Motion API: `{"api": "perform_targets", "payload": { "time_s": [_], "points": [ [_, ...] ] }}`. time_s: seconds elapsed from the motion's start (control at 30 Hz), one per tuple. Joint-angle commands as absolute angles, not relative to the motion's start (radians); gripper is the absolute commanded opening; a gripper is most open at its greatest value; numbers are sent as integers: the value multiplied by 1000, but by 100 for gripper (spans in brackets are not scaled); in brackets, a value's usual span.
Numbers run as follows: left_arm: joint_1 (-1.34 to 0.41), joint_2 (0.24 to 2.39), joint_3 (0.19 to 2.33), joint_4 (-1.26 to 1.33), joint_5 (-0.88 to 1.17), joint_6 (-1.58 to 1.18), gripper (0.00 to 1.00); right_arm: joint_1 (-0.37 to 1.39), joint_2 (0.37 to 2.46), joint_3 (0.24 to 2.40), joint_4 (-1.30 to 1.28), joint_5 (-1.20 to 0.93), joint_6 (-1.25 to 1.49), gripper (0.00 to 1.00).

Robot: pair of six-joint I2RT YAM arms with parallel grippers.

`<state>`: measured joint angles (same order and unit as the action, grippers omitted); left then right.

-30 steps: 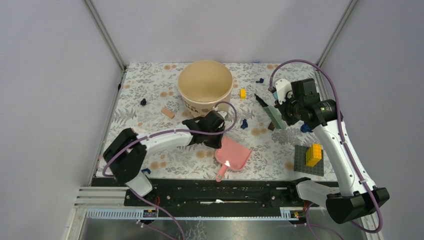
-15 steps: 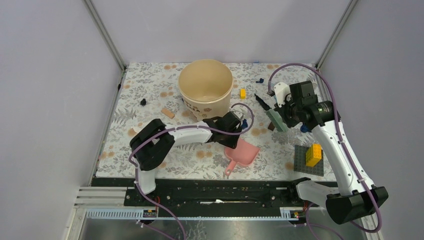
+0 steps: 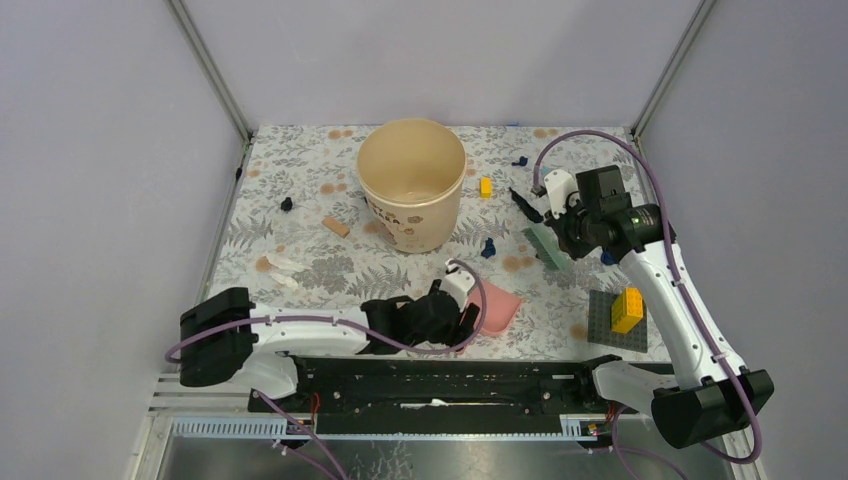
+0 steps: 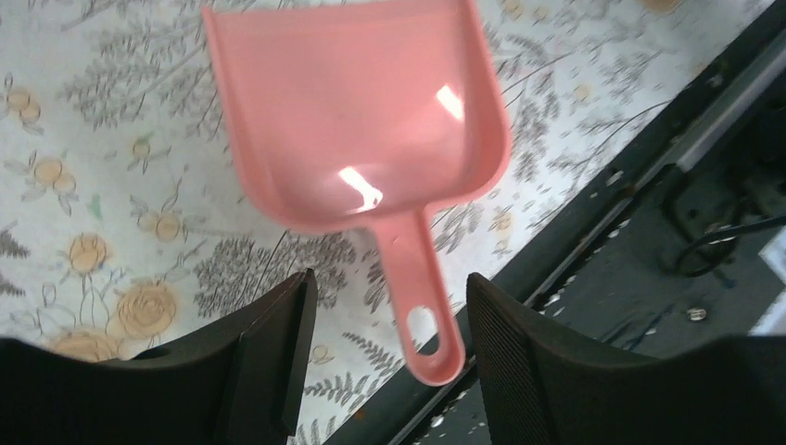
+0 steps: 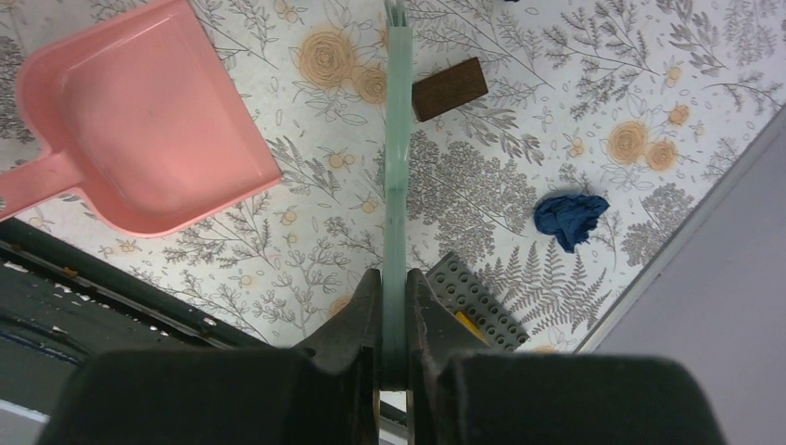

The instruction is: Sweep away the paper scraps from the table

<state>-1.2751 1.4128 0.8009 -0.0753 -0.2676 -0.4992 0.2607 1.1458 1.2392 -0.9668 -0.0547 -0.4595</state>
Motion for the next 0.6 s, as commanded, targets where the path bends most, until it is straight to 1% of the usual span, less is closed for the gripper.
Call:
{"api": "perform_targets", "payload": {
  "time_s": [0.0, 0.1, 0.3, 0.57],
  "points": [
    [-1346, 1365, 691, 119, -415, -548, 65, 256, 1146, 1238, -930, -100, -435, 0],
    [-1392, 1372, 654, 199, -461, -558, 69, 256, 1156, 1243, -931, -114, -426, 0],
    [-1457, 1470, 665, 246, -481, -607, 71, 257, 1173, 1254, -932, -127, -416, 0],
    [-1523, 1545, 706, 169, -638, -692, 68, 256, 1178, 1243, -931, -147, -408, 0]
  ]
}}
